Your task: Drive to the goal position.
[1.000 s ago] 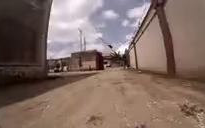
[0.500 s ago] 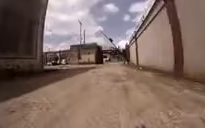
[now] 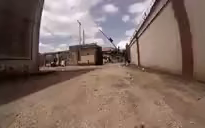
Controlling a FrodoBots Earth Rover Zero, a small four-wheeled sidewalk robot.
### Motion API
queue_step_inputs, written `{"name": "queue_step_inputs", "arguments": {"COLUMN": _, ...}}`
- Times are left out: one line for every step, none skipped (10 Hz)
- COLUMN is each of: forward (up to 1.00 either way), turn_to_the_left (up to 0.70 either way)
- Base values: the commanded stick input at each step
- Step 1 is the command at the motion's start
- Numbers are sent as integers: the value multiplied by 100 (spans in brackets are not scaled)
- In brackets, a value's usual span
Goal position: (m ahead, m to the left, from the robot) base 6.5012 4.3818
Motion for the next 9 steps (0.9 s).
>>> {"name": "queue_step_inputs", "arguments": {"forward": 85, "turn_to_the_left": 0}}
{"name": "queue_step_inputs", "arguments": {"forward": 85, "turn_to_the_left": 0}}
{"name": "queue_step_inputs", "arguments": {"forward": 85, "turn_to_the_left": 0}}
{"name": "queue_step_inputs", "arguments": {"forward": 85, "turn_to_the_left": 0}}
{"name": "queue_step_inputs", "arguments": {"forward": 85, "turn_to_the_left": 12}}
{"name": "queue_step_inputs", "arguments": {"forward": 85, "turn_to_the_left": 34}}
{"name": "queue_step_inputs", "arguments": {"forward": 85, "turn_to_the_left": 34}}
{"name": "queue_step_inputs", "arguments": {"forward": 85, "turn_to_the_left": 34}}
{"name": "queue_step_inputs", "arguments": {"forward": 85, "turn_to_the_left": 34}}
